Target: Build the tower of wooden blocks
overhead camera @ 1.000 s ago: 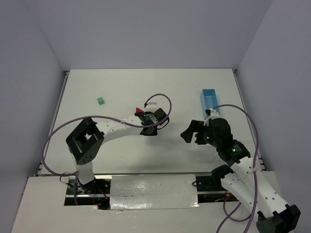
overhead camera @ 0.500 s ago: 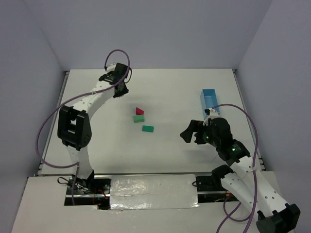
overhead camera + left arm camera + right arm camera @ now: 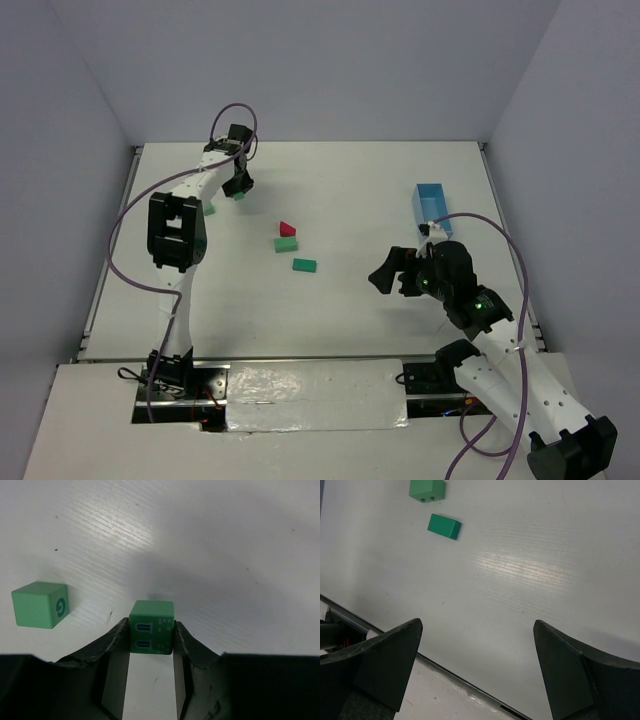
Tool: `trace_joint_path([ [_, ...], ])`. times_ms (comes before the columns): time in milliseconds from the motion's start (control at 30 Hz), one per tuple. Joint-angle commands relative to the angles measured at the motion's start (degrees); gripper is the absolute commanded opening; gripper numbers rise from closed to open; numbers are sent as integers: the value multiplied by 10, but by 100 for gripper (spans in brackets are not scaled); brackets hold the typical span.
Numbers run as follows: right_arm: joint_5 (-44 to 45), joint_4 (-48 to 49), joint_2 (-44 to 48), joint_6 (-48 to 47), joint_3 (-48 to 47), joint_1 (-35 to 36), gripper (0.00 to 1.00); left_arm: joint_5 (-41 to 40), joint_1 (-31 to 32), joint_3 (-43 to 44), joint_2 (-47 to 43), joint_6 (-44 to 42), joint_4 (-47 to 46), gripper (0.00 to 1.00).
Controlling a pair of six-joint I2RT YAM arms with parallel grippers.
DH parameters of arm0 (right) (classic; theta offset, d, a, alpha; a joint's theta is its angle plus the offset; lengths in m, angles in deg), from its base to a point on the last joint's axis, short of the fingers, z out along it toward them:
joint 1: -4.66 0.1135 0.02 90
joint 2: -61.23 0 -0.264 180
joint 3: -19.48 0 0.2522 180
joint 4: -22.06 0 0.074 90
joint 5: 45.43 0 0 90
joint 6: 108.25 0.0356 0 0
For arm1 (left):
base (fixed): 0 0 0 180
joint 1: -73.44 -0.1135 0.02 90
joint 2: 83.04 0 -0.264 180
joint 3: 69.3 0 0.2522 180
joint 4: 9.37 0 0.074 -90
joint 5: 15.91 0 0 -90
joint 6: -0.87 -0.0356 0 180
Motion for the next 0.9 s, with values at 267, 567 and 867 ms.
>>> trace_joint_path([
  [267,-14,31,-8,-14,0,3,99,-2,-18,23,36,-25,14,22],
  [567,-18,30,-8,-15,1,3,99,-8,-22,21,34,-26,19,38],
  [867,-21,32,-12,-17,1,3,99,-8,-23,27,12,-34,20,53],
])
